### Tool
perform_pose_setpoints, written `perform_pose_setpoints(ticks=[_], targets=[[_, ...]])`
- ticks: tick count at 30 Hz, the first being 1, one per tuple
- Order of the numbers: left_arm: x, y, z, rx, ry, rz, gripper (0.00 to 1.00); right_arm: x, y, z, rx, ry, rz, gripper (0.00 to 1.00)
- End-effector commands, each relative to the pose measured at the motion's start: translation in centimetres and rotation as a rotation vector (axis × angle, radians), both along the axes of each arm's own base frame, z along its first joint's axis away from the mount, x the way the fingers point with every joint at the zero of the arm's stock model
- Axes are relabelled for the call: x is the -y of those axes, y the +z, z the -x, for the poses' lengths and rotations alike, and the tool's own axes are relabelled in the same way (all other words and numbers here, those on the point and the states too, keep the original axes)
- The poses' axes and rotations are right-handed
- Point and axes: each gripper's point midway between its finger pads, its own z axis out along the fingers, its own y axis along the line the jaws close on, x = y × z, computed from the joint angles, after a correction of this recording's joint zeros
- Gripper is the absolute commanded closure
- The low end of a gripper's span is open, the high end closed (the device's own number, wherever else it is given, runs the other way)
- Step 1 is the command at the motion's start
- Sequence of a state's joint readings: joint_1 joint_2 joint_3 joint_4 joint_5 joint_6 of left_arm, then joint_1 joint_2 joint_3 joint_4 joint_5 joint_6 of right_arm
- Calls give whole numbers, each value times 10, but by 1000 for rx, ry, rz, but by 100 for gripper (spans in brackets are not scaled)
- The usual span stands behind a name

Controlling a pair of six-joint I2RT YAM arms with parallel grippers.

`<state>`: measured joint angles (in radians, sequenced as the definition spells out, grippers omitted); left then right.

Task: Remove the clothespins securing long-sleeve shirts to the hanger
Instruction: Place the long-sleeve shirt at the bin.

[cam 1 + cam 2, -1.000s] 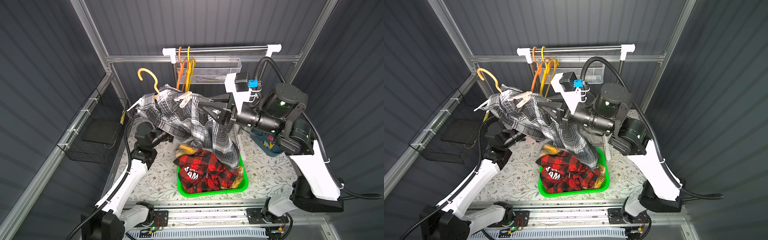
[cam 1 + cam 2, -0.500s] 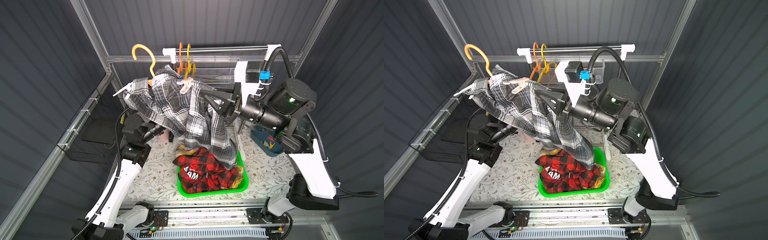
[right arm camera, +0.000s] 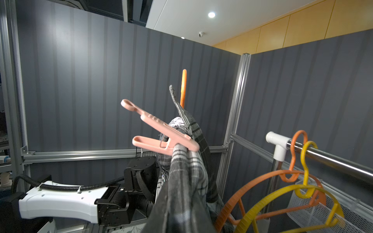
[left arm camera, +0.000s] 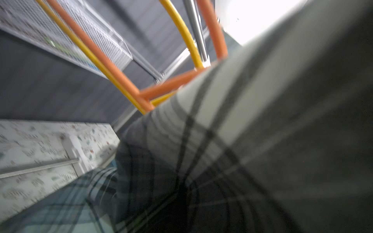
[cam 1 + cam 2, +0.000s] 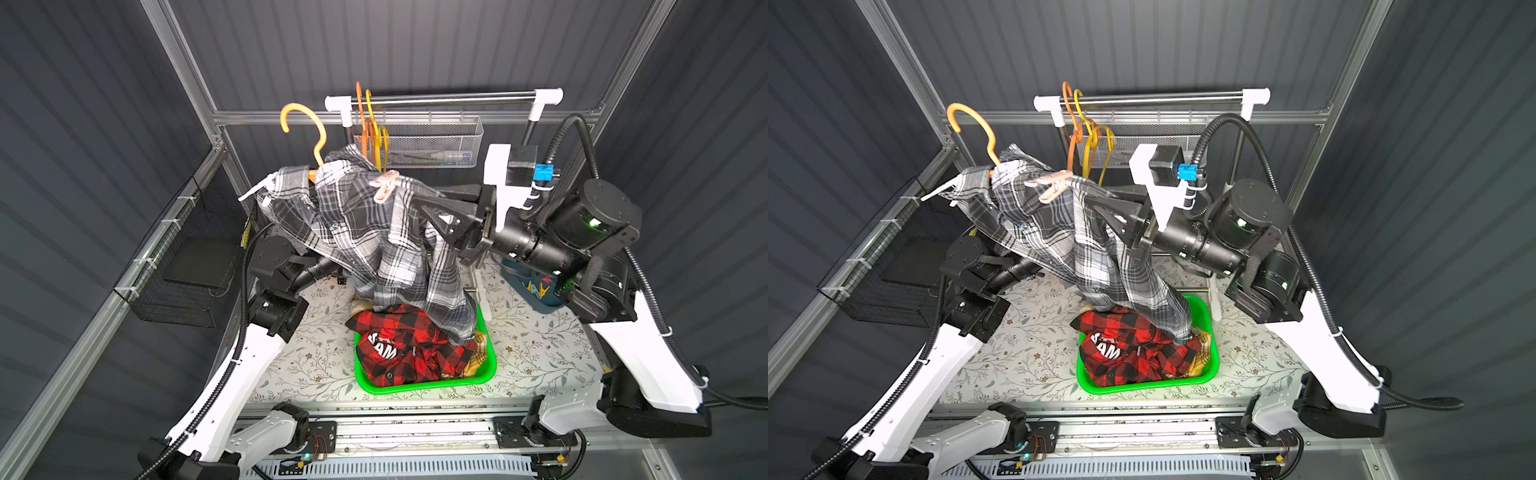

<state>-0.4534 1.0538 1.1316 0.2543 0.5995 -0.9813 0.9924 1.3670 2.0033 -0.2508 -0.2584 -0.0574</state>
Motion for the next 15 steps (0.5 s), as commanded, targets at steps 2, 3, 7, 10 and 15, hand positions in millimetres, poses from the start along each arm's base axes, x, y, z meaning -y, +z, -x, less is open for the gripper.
perform_pose_setpoints(ticks=[2,3,7,10,15], targets=[[25,-11,52,79,-174,-27,100,-16,-38,-27,-93,-17,-14,100],[29,-23,53,48,-183,-36,100,-13,-46,-29,-110,-23,-12,100],[49,-64,60,-48,-233,-78,100,0,-83,-45,-198,-44,-16,100],[62,-99,62,-116,-250,-128,100,7,-109,-52,-232,-54,-14,100],[71,-167,55,-242,-227,-215,100,14,-160,-68,-303,-82,19,100]])
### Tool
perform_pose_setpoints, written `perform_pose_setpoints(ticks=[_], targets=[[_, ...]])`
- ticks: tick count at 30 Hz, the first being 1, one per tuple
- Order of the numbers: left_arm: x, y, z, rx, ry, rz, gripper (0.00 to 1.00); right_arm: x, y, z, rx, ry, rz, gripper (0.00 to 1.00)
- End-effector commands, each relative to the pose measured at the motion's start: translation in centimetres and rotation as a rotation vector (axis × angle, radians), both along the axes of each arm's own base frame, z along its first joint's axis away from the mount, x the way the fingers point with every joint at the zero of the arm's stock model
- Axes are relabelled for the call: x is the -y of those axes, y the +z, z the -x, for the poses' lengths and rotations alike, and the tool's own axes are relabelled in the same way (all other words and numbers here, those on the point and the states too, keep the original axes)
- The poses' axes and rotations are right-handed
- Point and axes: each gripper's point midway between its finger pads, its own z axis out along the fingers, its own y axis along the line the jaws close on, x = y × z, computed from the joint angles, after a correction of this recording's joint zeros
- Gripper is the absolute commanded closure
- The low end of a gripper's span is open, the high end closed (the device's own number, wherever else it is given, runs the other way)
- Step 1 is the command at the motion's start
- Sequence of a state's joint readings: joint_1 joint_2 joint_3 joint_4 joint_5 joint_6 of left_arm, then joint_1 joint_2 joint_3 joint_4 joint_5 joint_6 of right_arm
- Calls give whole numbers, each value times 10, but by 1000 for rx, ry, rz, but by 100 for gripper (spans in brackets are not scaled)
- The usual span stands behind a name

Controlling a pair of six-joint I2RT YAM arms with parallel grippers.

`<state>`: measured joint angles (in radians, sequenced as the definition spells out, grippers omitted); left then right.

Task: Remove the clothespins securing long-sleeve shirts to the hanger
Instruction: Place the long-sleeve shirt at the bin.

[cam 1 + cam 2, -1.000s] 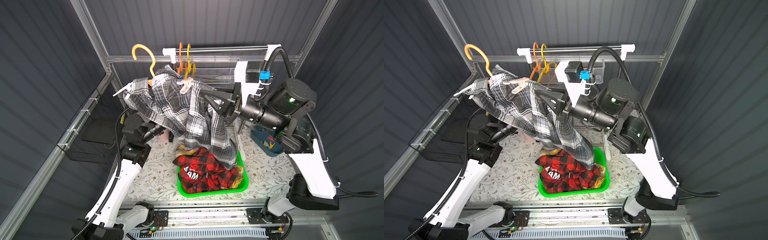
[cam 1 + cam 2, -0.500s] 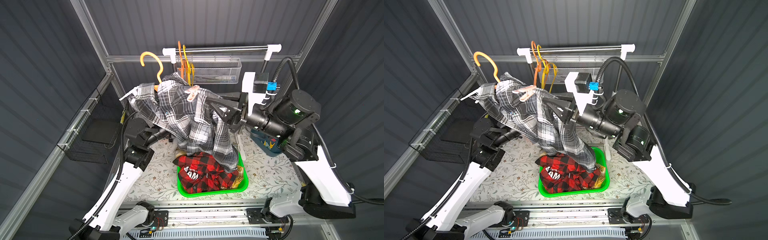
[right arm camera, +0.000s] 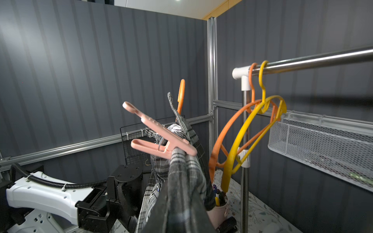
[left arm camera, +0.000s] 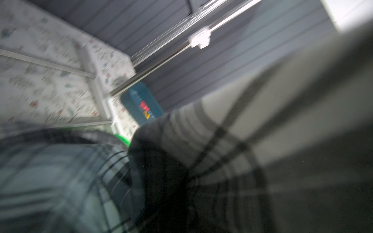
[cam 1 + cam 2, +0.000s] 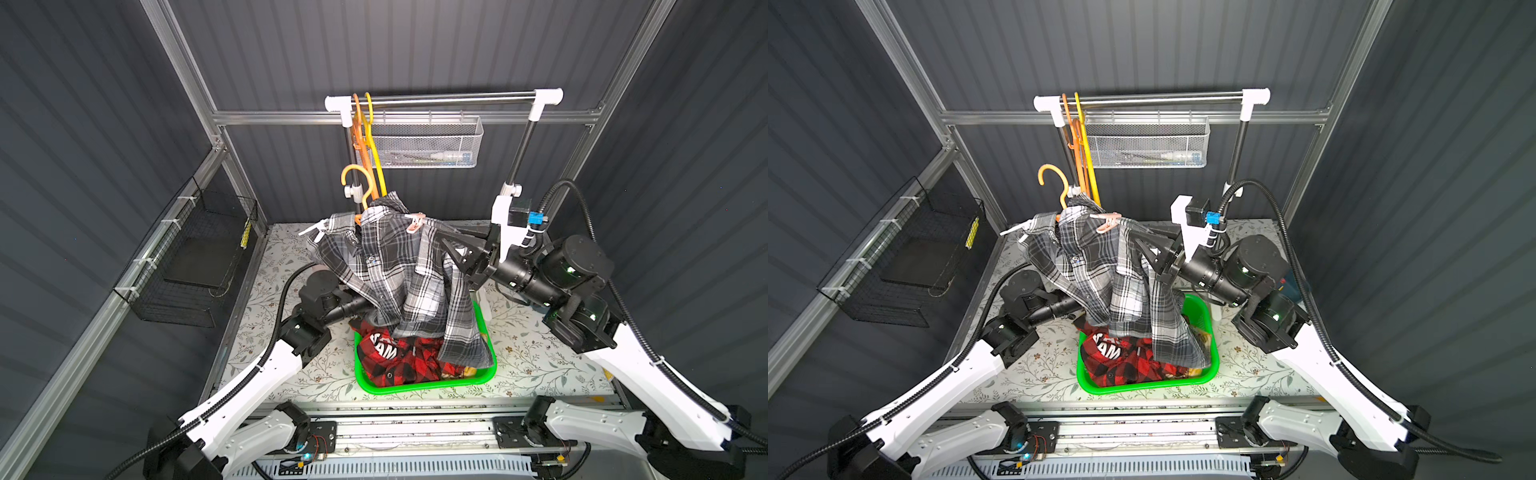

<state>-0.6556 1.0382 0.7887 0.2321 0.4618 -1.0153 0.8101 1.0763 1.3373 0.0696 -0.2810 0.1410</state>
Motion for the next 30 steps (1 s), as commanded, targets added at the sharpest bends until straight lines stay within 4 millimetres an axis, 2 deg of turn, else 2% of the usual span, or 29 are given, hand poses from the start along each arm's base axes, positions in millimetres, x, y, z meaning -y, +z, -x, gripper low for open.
perform_pose_setpoints(ticks=[1,3,4,5,12,15,19,22,26,30], targets=[[23,-18,35,67,-170,-43,100,-23,-57,-25,-112,29,38,100],[19,-43,31,40,-140,-114,100,-21,-80,-36,-146,9,52,100],[17,-51,29,22,-126,-134,100,-14,-80,-33,-138,1,43,100],[16,-58,30,15,-127,-140,100,-15,-88,-29,-139,32,60,100],[0,-126,30,-86,-58,-256,100,-14,-153,-40,-214,14,153,100],[-5,-147,29,-124,-33,-291,100,-14,-176,-45,-256,12,178,100],[-14,-159,29,-135,-1,-348,98,-12,-198,-47,-272,12,202,100],[-25,-165,24,-136,54,-407,81,-8,-212,-51,-291,0,219,100],[-41,-167,21,-153,92,-466,44,1,-226,-60,-318,-32,223,100],[-53,-156,17,-155,118,-459,27,10,-235,-69,-333,-63,226,100]])
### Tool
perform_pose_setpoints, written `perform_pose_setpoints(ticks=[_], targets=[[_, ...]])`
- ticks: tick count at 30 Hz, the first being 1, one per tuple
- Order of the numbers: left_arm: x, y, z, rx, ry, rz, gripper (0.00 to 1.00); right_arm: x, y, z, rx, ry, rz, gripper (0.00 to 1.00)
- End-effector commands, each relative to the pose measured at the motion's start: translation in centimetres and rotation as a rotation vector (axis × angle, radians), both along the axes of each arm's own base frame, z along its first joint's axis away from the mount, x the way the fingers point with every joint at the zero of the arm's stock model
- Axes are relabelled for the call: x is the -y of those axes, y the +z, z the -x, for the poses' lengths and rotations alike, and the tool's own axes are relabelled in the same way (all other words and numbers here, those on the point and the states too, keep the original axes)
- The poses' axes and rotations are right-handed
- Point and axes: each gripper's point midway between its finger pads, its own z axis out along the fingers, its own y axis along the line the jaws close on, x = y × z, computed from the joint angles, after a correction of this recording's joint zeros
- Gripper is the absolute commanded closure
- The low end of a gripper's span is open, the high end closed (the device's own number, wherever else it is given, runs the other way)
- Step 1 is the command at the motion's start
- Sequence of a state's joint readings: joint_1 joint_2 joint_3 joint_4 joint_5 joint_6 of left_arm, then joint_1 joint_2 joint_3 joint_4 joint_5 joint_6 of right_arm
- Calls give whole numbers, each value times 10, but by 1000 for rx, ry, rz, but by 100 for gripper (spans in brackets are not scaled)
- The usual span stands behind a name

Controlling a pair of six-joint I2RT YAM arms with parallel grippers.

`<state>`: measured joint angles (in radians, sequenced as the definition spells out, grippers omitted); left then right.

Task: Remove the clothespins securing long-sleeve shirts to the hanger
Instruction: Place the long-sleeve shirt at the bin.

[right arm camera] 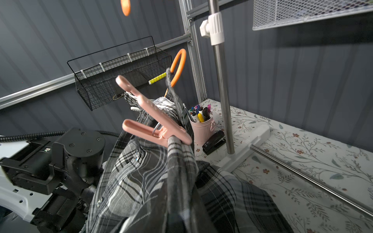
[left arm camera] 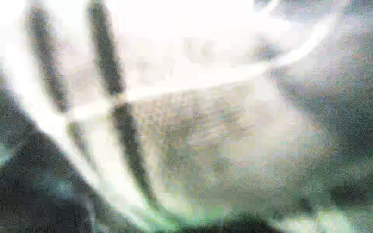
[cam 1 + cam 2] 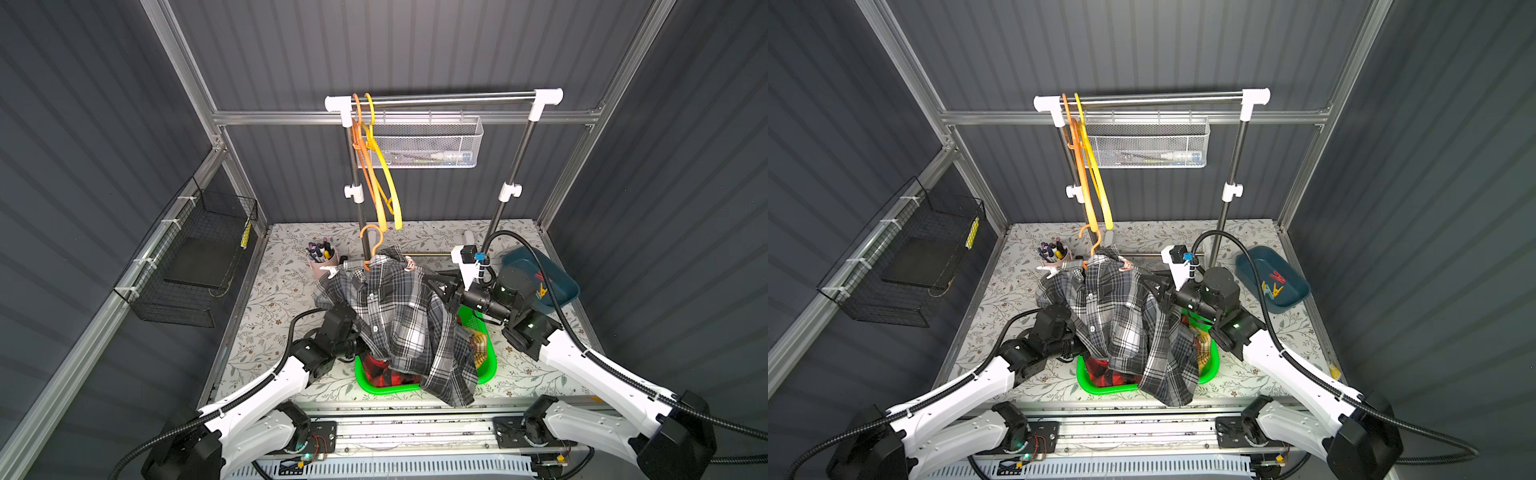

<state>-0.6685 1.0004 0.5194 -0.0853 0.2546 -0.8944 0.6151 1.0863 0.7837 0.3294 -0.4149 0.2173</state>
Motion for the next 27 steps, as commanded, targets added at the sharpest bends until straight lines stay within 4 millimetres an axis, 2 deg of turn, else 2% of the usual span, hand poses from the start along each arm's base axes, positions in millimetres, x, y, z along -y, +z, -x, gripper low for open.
perform_pose_setpoints(ticks=[1,7,12,19,23,27], targets=[[-1,35,-5,127,-52,-2,24,4,-30,-7,-46,-16,56,100],[-21,63,-10,168,-35,-45,17,20,-34,-21,-46,-56,63,100],[-33,76,-11,190,-19,-68,16,34,-34,-32,-40,-99,84,100],[-42,66,-12,174,-5,-136,16,45,-28,-34,-30,-116,91,100],[-71,49,-14,92,97,-270,16,57,-24,-36,-31,-149,82,100],[-93,33,-13,27,183,-324,16,63,-16,-34,-15,-163,76,100]])
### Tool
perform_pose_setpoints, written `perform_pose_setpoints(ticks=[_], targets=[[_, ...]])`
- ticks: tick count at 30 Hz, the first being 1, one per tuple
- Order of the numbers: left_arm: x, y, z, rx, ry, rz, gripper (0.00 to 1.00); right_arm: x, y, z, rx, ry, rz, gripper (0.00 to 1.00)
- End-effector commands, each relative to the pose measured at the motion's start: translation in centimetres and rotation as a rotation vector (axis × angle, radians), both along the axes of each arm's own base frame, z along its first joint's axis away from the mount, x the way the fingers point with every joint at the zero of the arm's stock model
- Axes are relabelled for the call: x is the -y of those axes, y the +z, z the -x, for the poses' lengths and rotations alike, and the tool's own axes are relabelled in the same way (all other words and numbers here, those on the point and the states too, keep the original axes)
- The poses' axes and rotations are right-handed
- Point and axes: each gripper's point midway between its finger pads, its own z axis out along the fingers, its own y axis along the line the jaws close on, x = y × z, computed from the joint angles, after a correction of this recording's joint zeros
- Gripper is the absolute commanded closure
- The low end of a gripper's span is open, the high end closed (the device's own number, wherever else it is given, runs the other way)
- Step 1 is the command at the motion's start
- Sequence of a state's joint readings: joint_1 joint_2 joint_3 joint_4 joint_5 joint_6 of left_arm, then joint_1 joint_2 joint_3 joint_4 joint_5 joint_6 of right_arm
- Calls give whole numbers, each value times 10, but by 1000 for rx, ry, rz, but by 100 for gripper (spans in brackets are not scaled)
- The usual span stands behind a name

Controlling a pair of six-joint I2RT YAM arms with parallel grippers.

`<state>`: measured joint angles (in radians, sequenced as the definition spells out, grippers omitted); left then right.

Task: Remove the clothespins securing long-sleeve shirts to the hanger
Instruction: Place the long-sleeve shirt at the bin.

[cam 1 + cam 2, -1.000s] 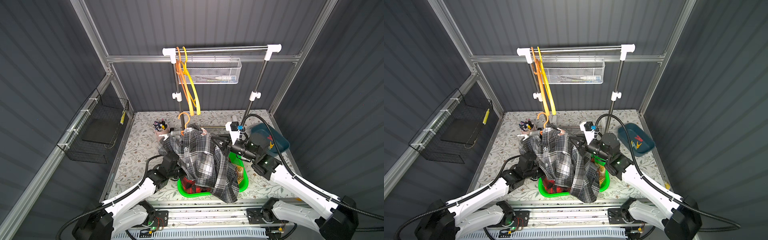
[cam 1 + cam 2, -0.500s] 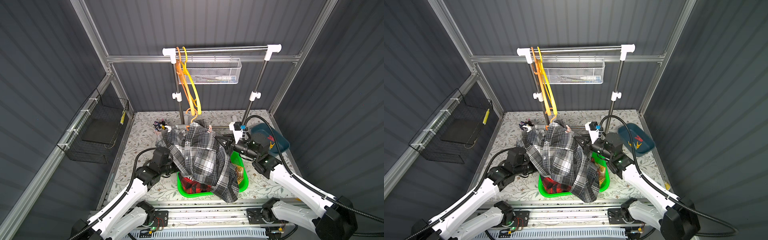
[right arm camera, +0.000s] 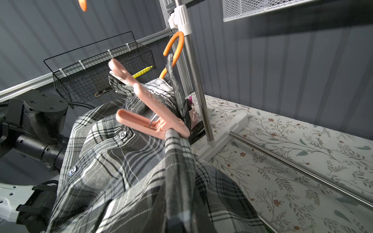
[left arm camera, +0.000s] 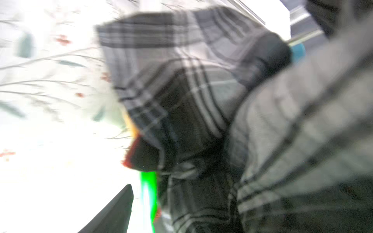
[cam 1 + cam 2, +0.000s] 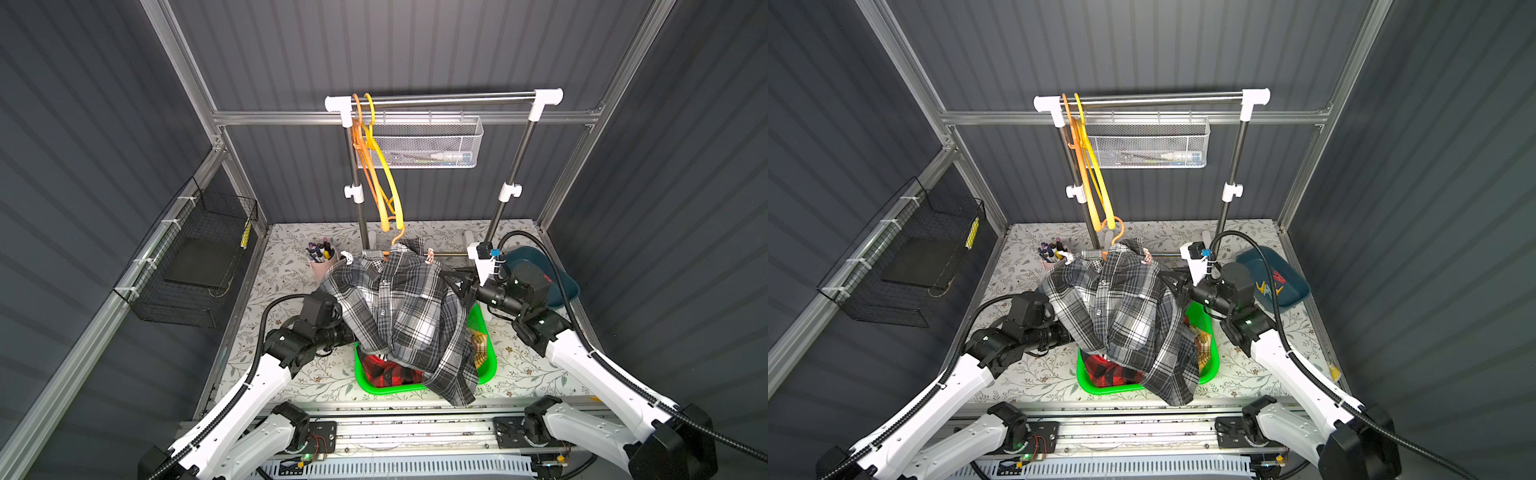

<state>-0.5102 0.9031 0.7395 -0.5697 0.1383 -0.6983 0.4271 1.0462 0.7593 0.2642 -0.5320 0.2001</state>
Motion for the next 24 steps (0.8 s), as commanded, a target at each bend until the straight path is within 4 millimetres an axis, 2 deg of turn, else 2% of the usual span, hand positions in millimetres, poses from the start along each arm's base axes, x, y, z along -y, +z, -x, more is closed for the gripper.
perform_pose_setpoints(ticks=[1,8,12,16,19,22,24], targets=[[-26,-2,-2,-2,89,-73,17,18,-2,-12,23,-97,55,100],[-46,2,-5,-14,186,29,17,27,-1,-21,21,-151,78,100],[-47,-4,-4,-35,191,45,16,34,0,-26,23,-181,80,100],[-43,-8,-4,-30,176,73,17,42,11,-26,42,-201,71,100],[-35,6,-7,36,114,96,24,52,15,-28,46,-229,79,100],[-14,39,-6,131,-104,88,31,61,15,-29,39,-253,76,100],[-1,54,-1,150,-247,81,30,63,15,-29,34,-253,76,100]])
